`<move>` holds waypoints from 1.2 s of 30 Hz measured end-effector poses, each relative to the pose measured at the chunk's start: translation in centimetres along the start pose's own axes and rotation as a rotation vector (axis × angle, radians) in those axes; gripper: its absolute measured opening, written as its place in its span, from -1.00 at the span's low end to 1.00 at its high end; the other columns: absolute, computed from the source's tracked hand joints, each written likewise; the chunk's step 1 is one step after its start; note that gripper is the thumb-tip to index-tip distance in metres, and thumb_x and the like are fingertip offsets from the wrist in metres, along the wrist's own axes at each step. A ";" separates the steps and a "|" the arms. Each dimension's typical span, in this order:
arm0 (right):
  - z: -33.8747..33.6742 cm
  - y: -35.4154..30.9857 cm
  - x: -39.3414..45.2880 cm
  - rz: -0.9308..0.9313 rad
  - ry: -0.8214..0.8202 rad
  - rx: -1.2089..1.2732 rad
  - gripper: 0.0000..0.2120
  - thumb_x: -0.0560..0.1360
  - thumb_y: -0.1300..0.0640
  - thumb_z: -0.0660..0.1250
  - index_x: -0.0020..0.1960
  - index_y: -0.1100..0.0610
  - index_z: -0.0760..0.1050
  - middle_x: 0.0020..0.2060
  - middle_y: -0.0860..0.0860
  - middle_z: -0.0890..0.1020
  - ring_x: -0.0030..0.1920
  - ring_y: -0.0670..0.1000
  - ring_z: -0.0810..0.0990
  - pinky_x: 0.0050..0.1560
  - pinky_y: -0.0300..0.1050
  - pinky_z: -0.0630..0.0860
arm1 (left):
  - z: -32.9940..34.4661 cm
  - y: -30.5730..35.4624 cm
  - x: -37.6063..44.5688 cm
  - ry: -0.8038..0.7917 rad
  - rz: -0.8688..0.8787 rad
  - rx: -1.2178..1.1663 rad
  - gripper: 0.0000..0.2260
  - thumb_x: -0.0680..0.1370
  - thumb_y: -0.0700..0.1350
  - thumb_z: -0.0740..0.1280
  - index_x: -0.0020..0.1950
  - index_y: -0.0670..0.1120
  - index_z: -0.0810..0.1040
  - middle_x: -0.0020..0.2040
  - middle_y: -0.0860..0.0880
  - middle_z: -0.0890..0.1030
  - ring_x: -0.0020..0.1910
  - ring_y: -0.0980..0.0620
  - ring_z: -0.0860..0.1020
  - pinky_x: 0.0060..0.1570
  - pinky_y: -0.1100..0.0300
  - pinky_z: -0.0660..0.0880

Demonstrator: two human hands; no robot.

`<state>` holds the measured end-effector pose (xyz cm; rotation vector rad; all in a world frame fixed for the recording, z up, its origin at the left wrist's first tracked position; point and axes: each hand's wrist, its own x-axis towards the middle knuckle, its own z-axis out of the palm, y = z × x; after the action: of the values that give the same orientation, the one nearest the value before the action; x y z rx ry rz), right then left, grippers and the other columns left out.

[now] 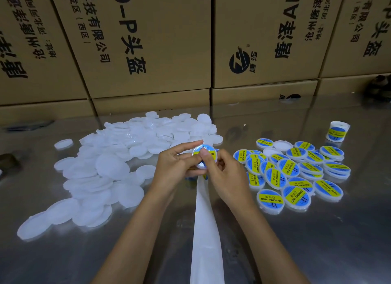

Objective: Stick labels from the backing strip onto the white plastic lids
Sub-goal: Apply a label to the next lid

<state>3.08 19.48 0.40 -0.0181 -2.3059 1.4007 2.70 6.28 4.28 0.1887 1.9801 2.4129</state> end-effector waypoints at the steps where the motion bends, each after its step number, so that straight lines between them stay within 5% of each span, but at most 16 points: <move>1: 0.0 0.1 0.0 -0.012 0.022 -0.027 -0.43 0.47 -0.44 0.15 -0.25 0.09 0.39 -0.36 -0.15 0.54 -0.32 -0.11 0.49 -0.27 -0.06 0.43 | 0.1 0.0 0.0 -0.004 0.002 0.001 -0.75 0.53 -0.33 0.41 0.14 -0.07 0.69 -0.07 -0.19 0.73 -0.13 -0.16 0.73 -0.17 0.15 0.67; 7: 0.2 0.2 0.0 -0.085 0.081 -0.114 -0.51 0.63 -0.19 0.10 -0.28 0.11 0.49 -0.42 0.01 0.56 -0.31 0.07 0.51 -0.30 0.00 0.39 | 0.3 -0.3 0.1 0.052 0.021 0.052 -0.86 0.55 -0.17 0.45 0.08 -0.16 0.71 -0.10 -0.16 0.72 -0.18 -0.10 0.72 -0.30 0.16 0.65; 11: 0.2 0.3 0.1 -0.068 0.139 -0.179 -0.50 0.66 -0.07 0.08 -0.42 0.06 0.28 -0.48 0.03 0.48 -0.36 0.15 0.47 -0.34 0.00 0.35 | 0.4 -0.3 0.1 0.021 0.003 0.093 -0.84 0.60 -0.09 0.38 0.06 -0.14 0.70 -0.08 -0.15 0.73 -0.19 -0.12 0.72 -0.28 0.17 0.65; 17: -0.1 0.2 0.0 -0.051 0.184 -0.097 -0.53 0.66 -0.15 0.06 -0.31 0.09 0.39 -0.52 -0.05 0.42 -0.39 0.02 0.43 -0.36 -0.09 0.25 | 0.4 -0.2 0.1 -0.120 -0.010 0.134 -0.74 0.50 -0.27 0.49 0.16 -0.10 0.62 -0.10 -0.12 0.72 -0.19 -0.06 0.70 -0.29 0.15 0.64; 21: 0.1 -0.2 0.1 0.014 0.135 0.151 -0.47 0.65 -0.21 0.05 -0.36 0.08 0.36 -0.48 -0.07 0.50 -0.40 -0.10 0.46 -0.34 -0.12 0.35 | 0.2 -0.3 0.2 -0.058 0.030 0.154 -0.71 0.44 -0.23 0.55 0.12 -0.16 0.59 -0.18 -0.09 0.69 -0.27 -0.10 0.68 -0.35 0.16 0.61; 27: 0.5 -0.3 -0.5 -0.096 -0.071 0.136 -0.70 0.67 -0.04 0.11 -0.13 0.12 0.40 -0.32 -0.02 0.52 -0.23 0.06 0.50 -0.12 0.19 0.49 | -0.5 -0.9 0.8 0.100 0.101 0.110 -0.84 0.46 -0.21 0.54 -0.09 -0.16 0.58 -0.11 -0.16 0.68 -0.37 -0.12 0.66 -0.42 0.15 0.58; 31: 0.5 -0.4 -0.5 -0.126 -0.109 0.125 -0.69 0.65 -0.07 0.17 -0.15 0.12 0.36 -0.42 -0.06 0.44 -0.35 -0.03 0.40 -0.23 0.10 0.42 | -0.8 -0.9 0.9 0.160 0.145 0.168 -0.85 0.46 -0.17 0.55 -0.13 -0.13 0.60 -0.13 -0.15 0.67 -0.41 -0.06 0.63 -0.54 0.18 0.50; 36: 0.3 -0.7 -0.5 -0.136 -0.108 0.194 -0.67 0.62 0.00 0.29 -0.13 0.27 0.42 -0.36 0.21 0.44 -0.36 0.05 0.34 -0.31 0.01 0.33 | -0.6 -0.8 0.8 0.190 0.137 0.168 -0.87 0.47 -0.18 0.54 -0.15 -0.13 0.60 -0.14 -0.16 0.66 -0.42 0.01 0.60 -0.59 0.21 0.43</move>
<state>3.54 18.76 0.75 0.2747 -2.1985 1.5816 1.74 5.90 3.43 0.1036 2.3276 2.4251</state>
